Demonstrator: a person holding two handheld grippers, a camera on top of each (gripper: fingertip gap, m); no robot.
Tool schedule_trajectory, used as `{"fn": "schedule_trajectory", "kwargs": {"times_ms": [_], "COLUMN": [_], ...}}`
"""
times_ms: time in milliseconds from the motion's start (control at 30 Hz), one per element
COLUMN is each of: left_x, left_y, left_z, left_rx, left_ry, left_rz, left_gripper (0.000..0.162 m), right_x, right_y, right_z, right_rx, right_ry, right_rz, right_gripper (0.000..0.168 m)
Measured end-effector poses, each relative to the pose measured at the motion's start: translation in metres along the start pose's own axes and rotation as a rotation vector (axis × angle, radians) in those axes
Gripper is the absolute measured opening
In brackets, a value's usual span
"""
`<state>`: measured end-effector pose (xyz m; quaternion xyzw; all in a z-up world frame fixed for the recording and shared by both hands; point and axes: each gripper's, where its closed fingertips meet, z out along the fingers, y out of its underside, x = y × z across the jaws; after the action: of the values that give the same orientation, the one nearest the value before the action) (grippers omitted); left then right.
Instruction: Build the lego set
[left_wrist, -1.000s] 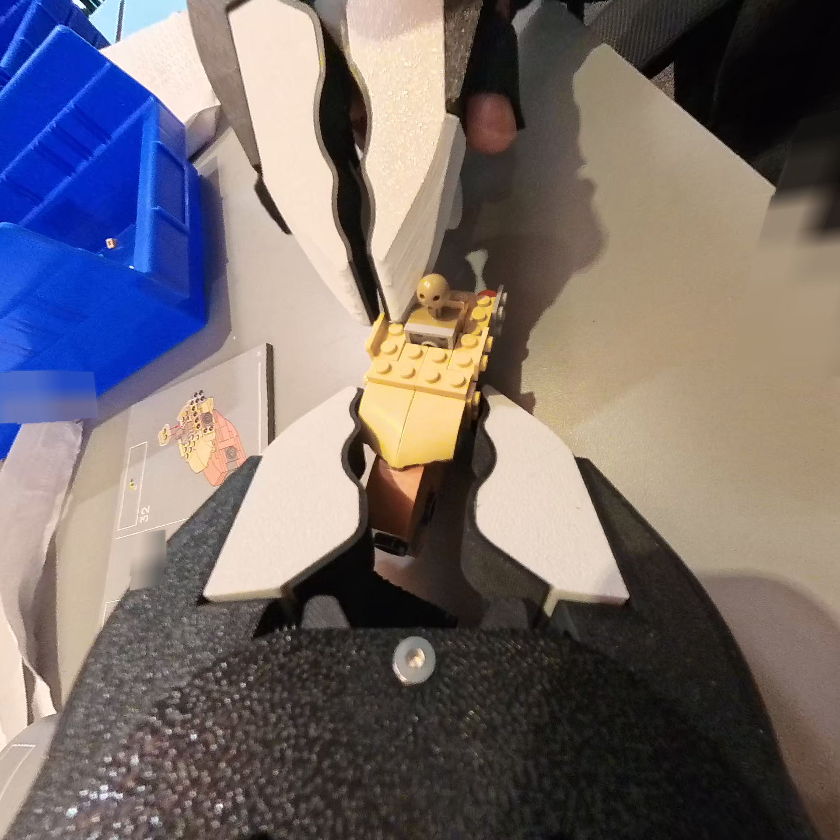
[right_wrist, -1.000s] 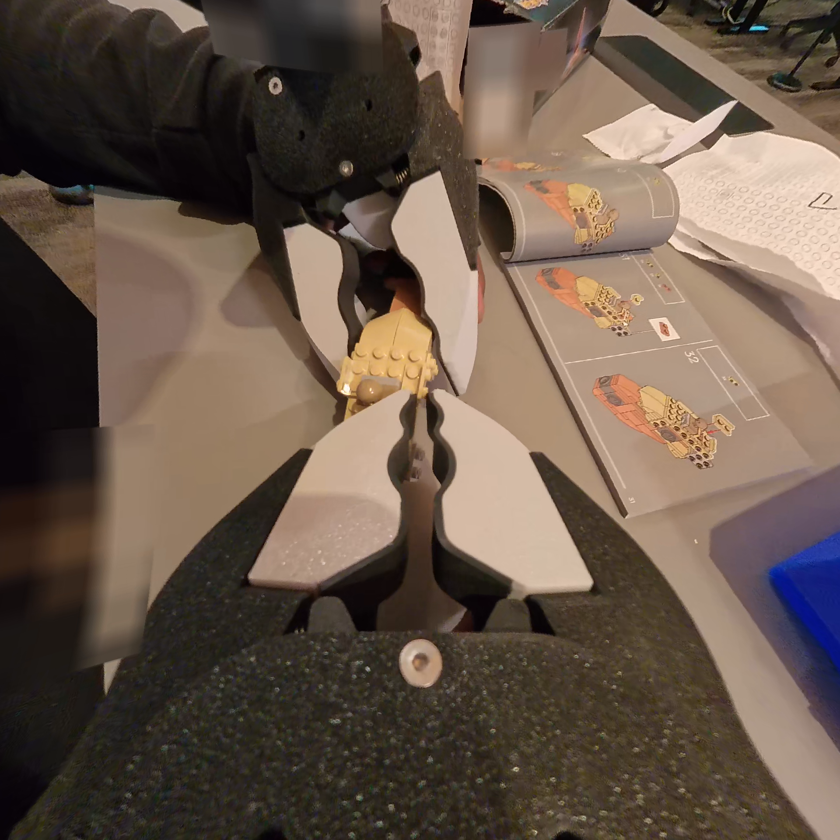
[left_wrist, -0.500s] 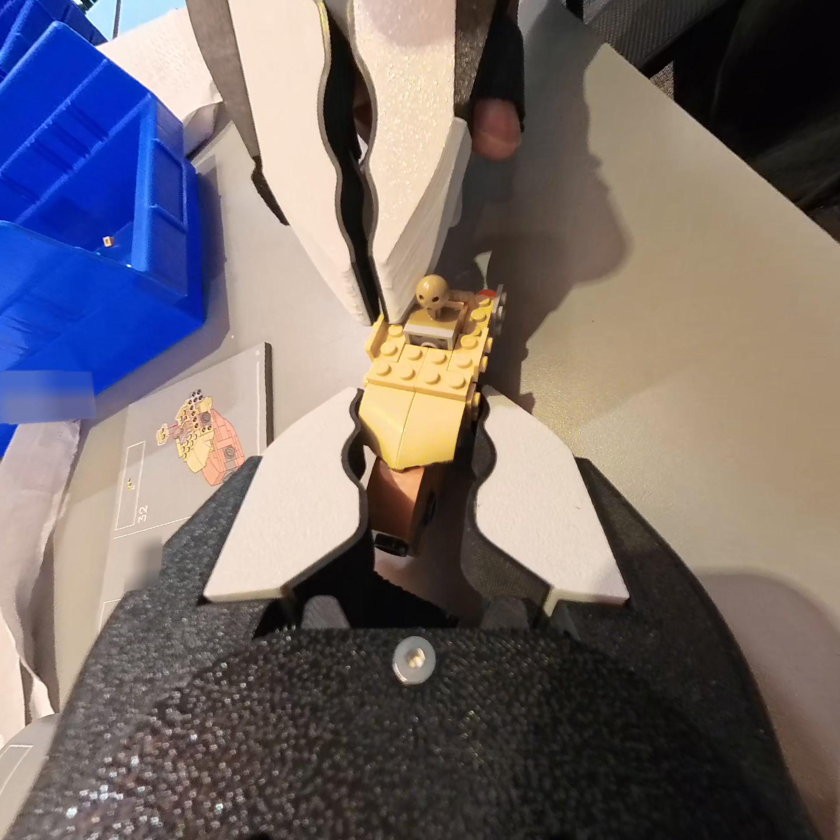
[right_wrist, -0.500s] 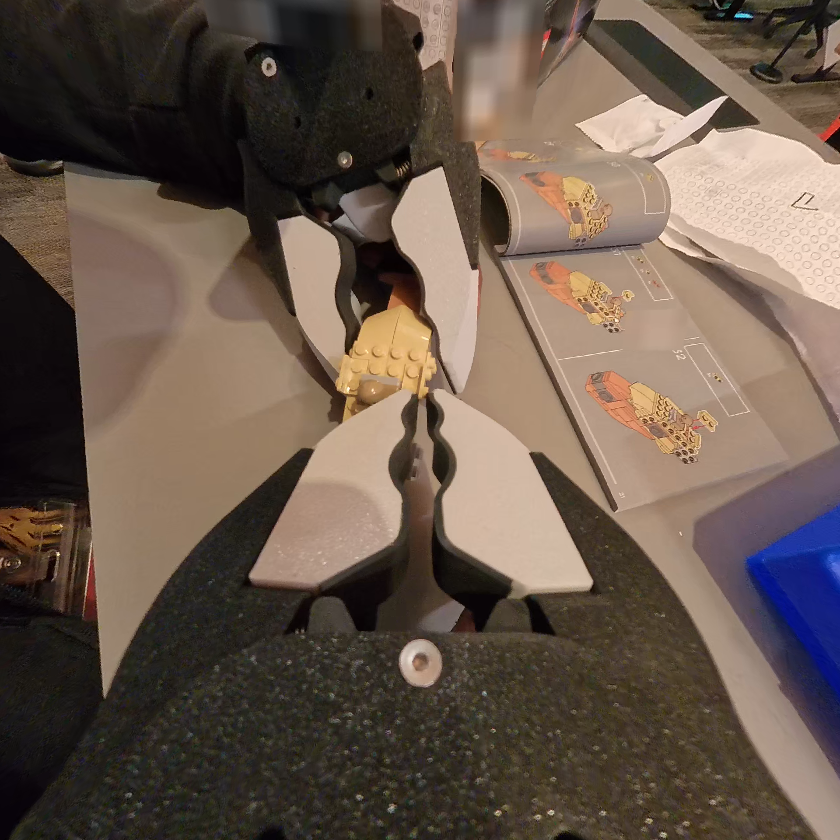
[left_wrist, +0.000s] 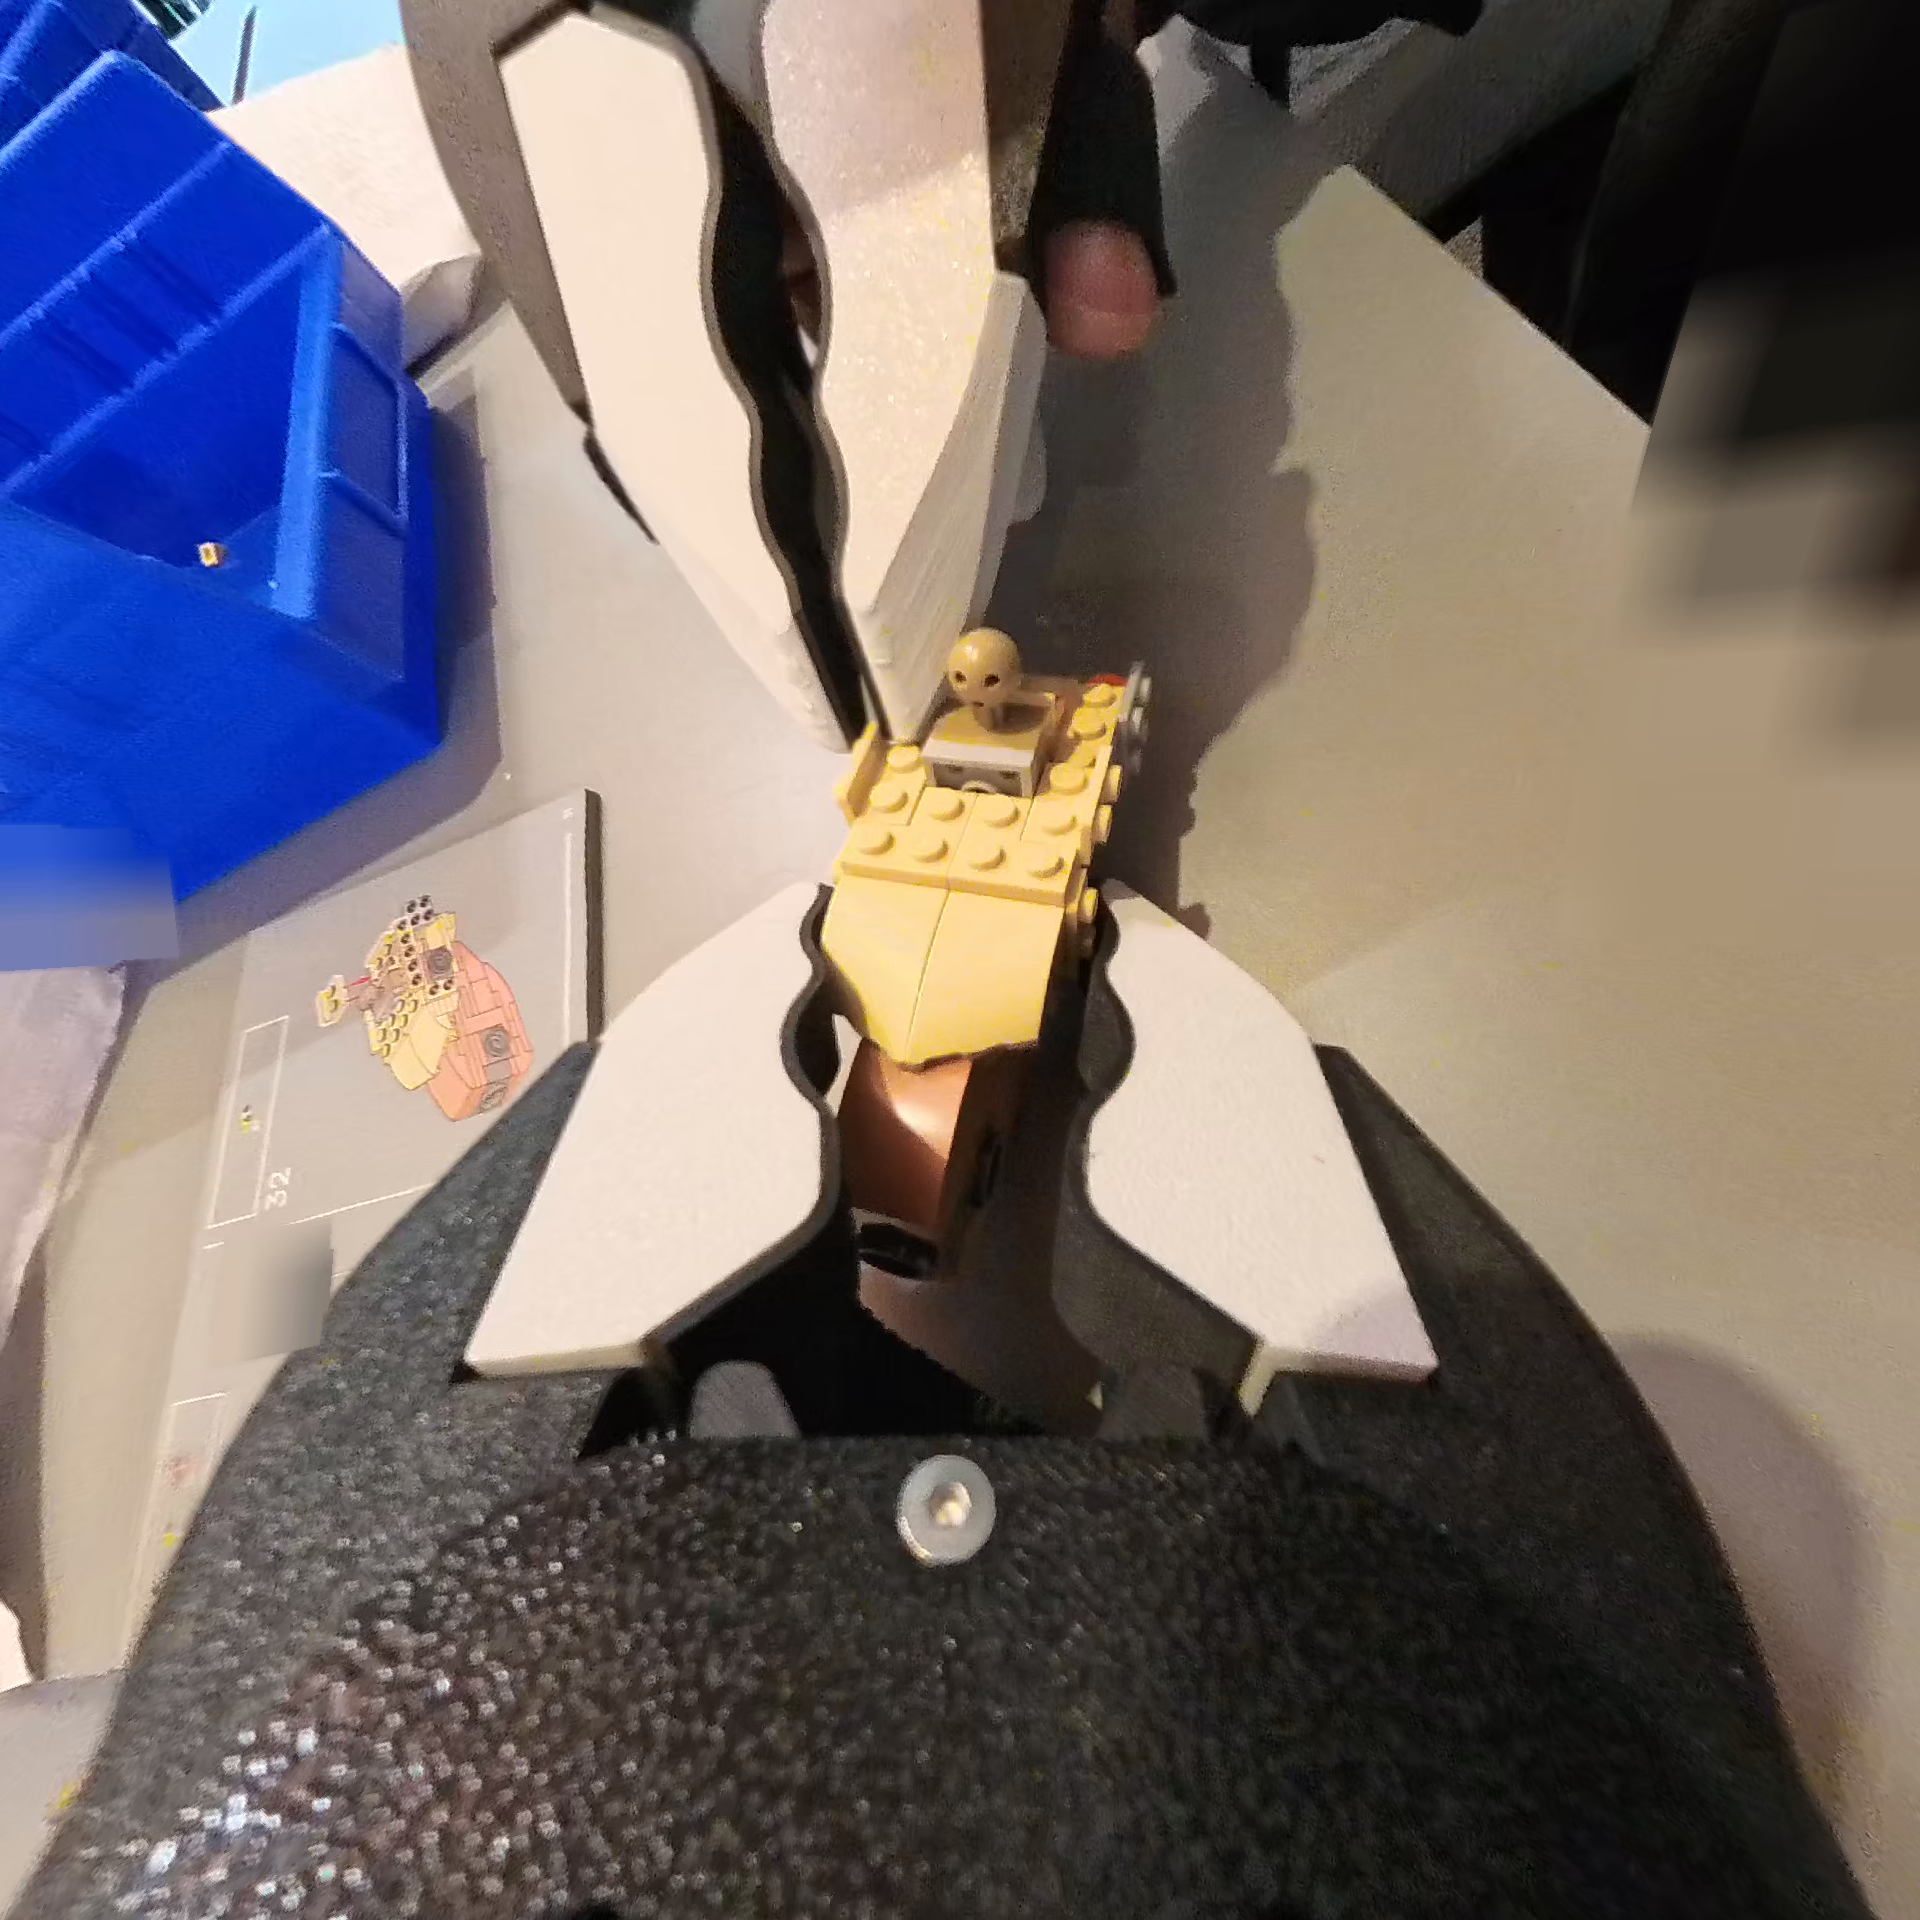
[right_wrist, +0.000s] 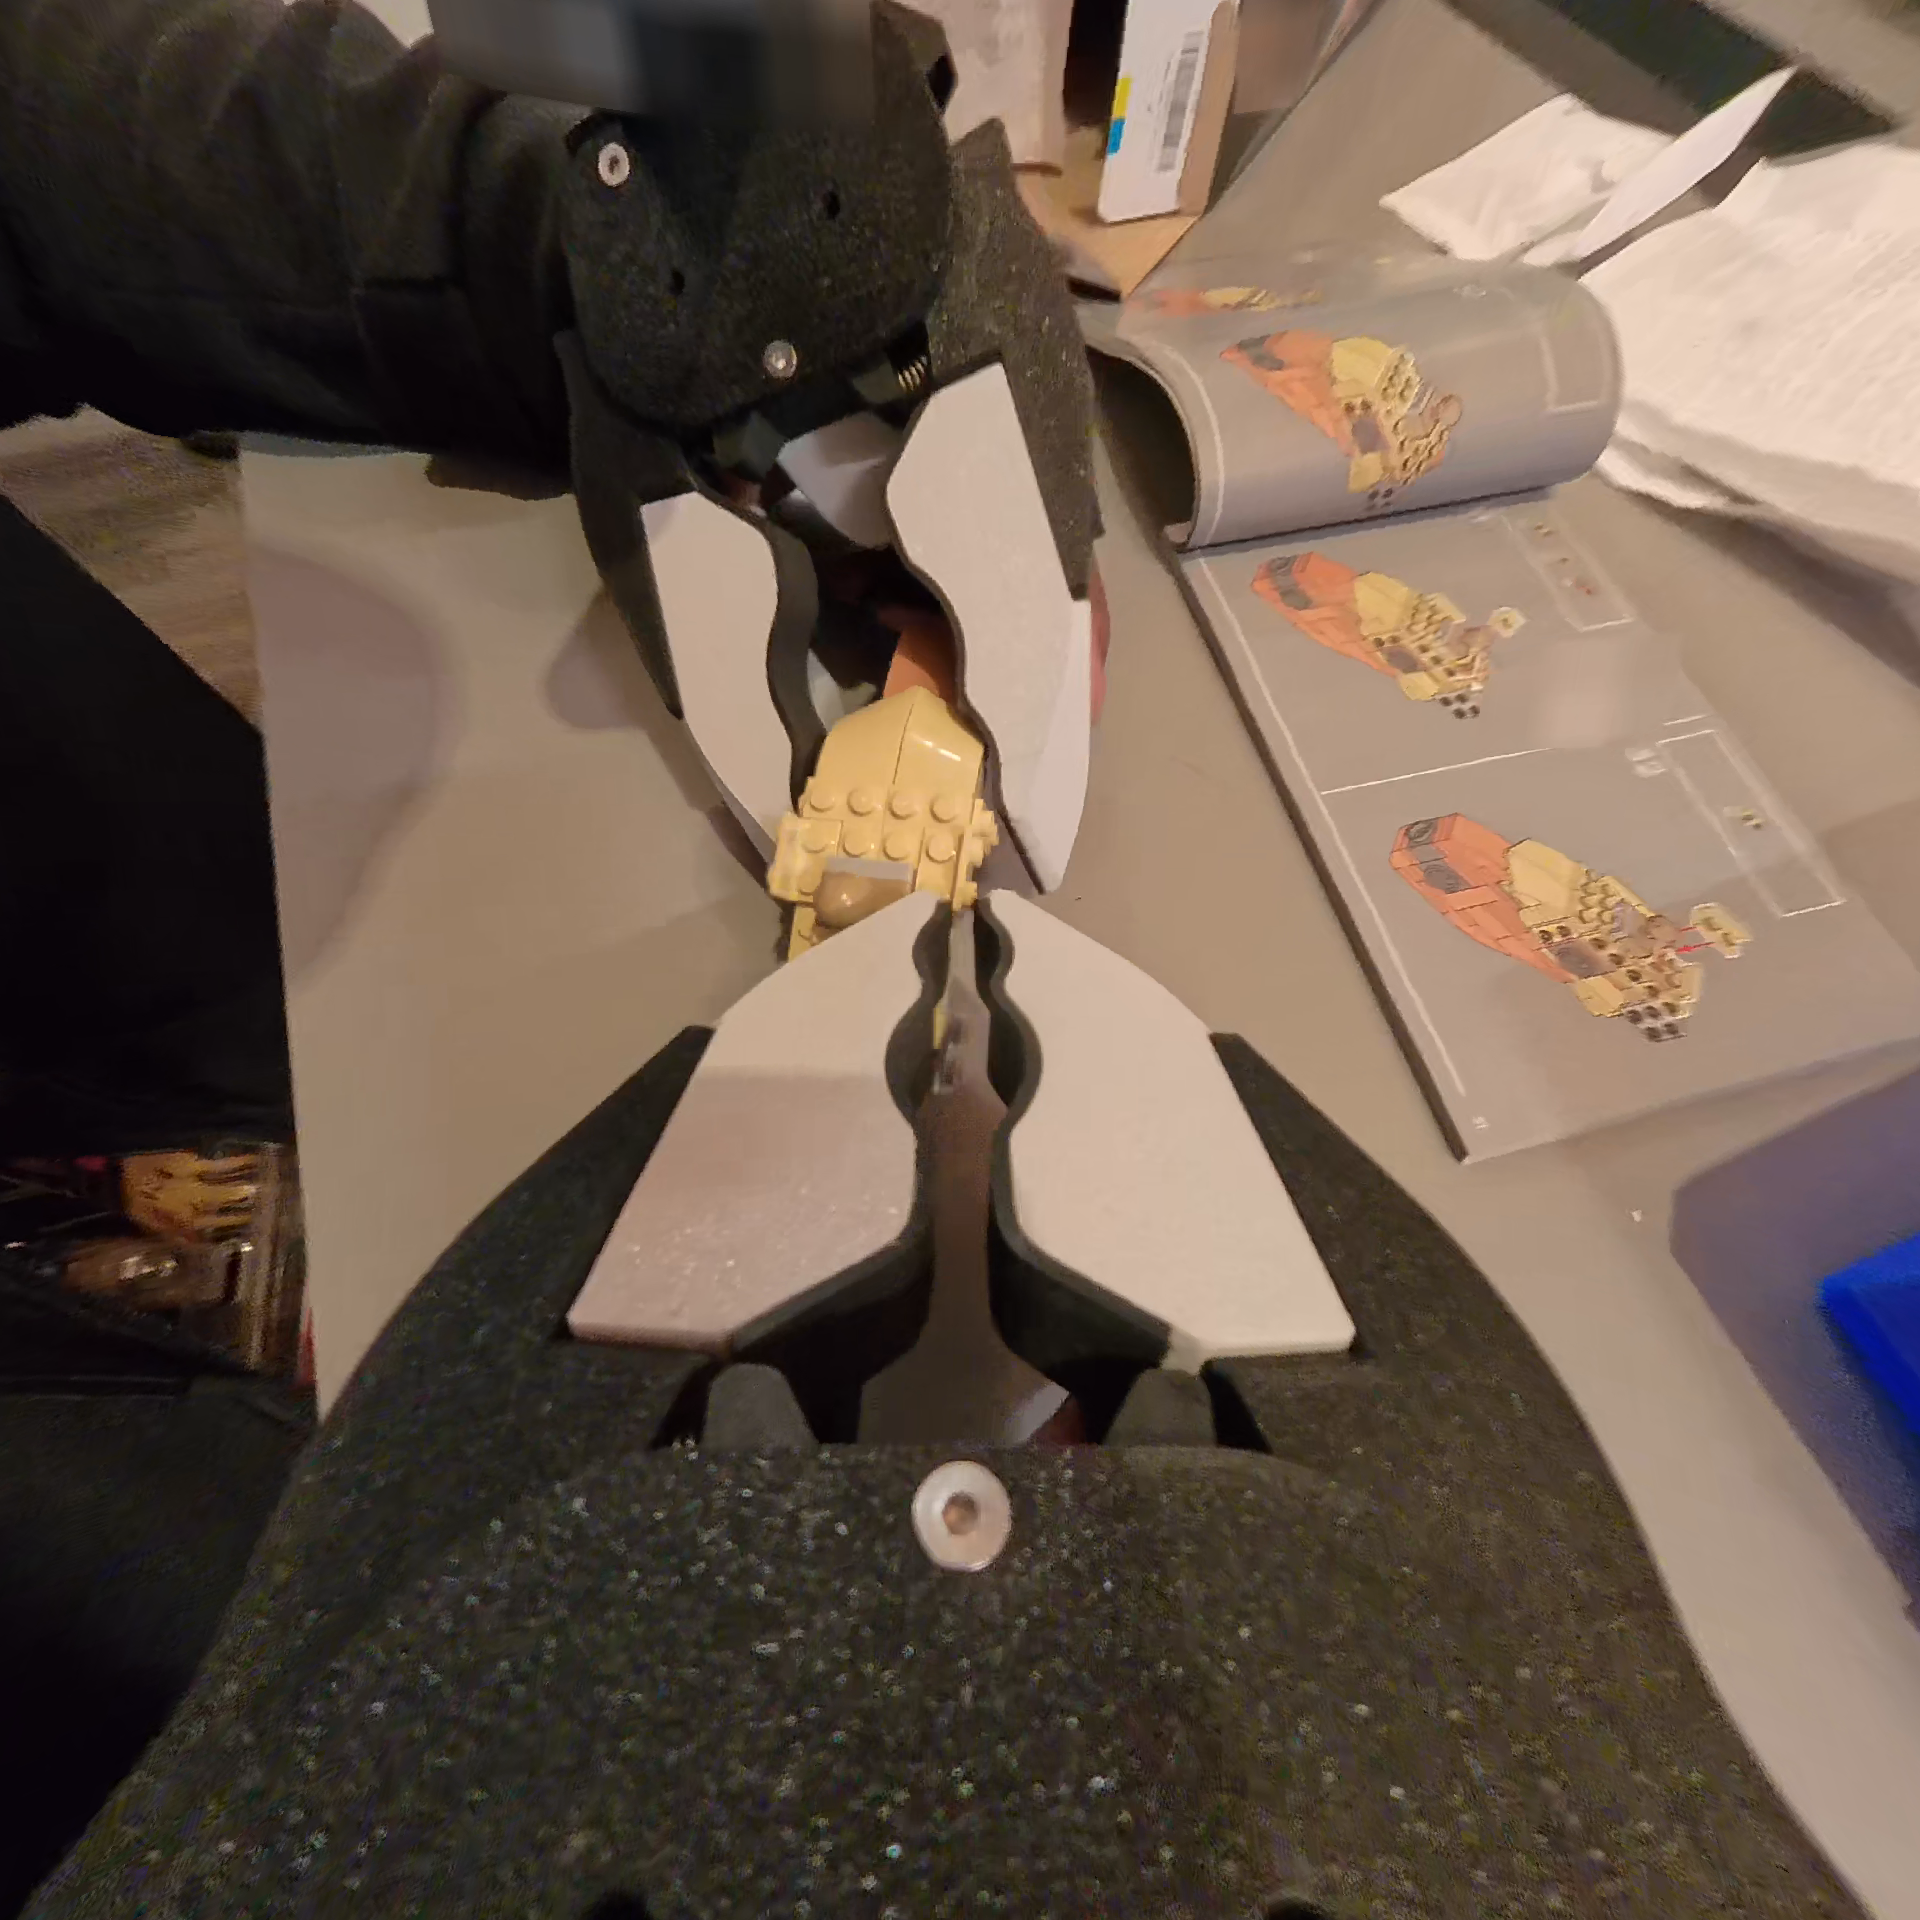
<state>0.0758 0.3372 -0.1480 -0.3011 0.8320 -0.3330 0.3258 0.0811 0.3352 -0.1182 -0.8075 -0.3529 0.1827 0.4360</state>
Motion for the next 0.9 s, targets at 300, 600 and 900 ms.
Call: {"fn": "schedule_trajectory", "kwargs": {"times_ms": [300,600,900], "left_x": [-0.006,-0.002,-0.002], "left_y": [-0.021,-0.023,-0.023], "left_z": [-0.011,-0.012,-0.011], "left_rx": [0.144,0.154,0.157], "left_ry": [0.027,0.051,0.007], "left_rz": [-0.16,-0.167,-0.051], "left_gripper": [0.044,0.044,0.044], "right_x": [0.006,0.003,0.0], "right_y": [-0.01,-0.008,-0.014], "right_z": [-0.005,-0.005,-0.009], "right_rx": [0.025,0.017,0.012], "right_ry": [-0.105,-0.092,-0.079], "right_rz": [0.103,0.077,-0.038], "right_gripper": [0.001,0.001,0.008]}}
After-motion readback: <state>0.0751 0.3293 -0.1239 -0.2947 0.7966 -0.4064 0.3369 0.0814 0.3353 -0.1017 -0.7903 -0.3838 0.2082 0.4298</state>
